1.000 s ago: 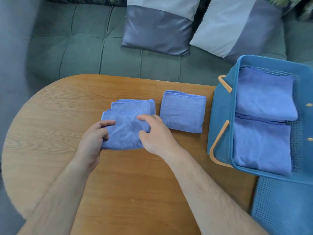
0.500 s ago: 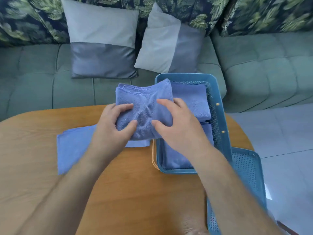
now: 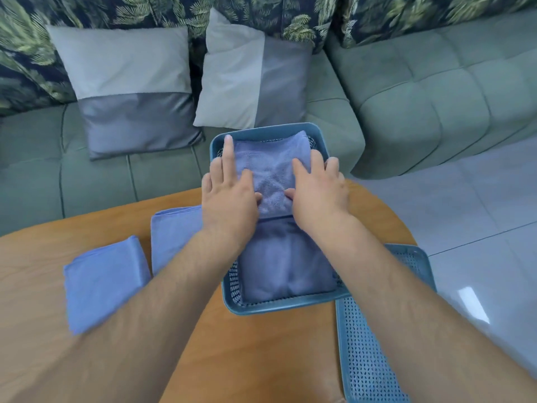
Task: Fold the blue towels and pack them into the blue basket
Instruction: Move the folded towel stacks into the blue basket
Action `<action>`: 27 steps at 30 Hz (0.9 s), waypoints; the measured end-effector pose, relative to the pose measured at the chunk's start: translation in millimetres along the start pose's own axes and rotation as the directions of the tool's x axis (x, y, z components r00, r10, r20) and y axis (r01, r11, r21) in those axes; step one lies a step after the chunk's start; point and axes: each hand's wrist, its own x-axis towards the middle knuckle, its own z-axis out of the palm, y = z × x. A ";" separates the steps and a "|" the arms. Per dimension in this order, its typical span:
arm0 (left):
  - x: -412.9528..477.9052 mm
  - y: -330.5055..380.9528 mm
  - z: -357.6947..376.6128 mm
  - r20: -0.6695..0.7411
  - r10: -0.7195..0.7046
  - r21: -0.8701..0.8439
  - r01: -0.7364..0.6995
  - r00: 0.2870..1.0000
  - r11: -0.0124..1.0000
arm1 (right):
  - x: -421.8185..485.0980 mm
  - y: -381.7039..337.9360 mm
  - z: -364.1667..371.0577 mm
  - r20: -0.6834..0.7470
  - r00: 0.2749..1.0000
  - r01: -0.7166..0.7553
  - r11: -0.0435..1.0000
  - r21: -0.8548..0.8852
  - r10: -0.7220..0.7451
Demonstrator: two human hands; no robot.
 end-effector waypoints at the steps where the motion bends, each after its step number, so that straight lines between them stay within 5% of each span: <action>1: -1.3 1.1 2.5 -0.018 0.053 0.033 -0.052 0.998 0.998 | -3.2 -6.2 2.0 -0.096 0.995 0.019 0.998 -0.067 -0.025; 3: 1.5 0.1 7.6 0.073 0.123 0.084 -0.129 0.990 0.988 | -5.5 -18.7 5.8 -0.146 0.973 0.168 0.983 -0.072 -0.177; 5: 10.7 -4.8 7.0 0.173 0.127 0.217 -0.163 0.977 0.962 | -1.7 -25.5 14.2 -0.001 0.960 0.279 0.960 0.007 -0.279; 10: 36.4 -7.3 6.3 0.328 0.101 0.351 -0.220 0.939 0.910 | 18.1 -13.0 41.4 0.197 0.967 0.135 0.979 0.152 -0.164; 16: 42.7 -1.9 15.5 0.398 0.106 0.333 -0.251 0.911 0.909 | 23.5 -11.8 49.1 0.217 0.963 0.128 0.982 0.139 -0.157; 21: 36.1 -6.9 15.5 0.275 0.148 0.270 -0.224 0.950 0.936 | 20.4 -13.8 37.3 0.184 0.969 0.141 0.979 0.145 -0.167; 27: -14.6 -38.4 8.9 -0.151 0.207 0.023 -0.206 0.967 0.978 | -17.4 -31.3 -3.3 -0.046 0.992 0.129 0.893 0.432 -0.121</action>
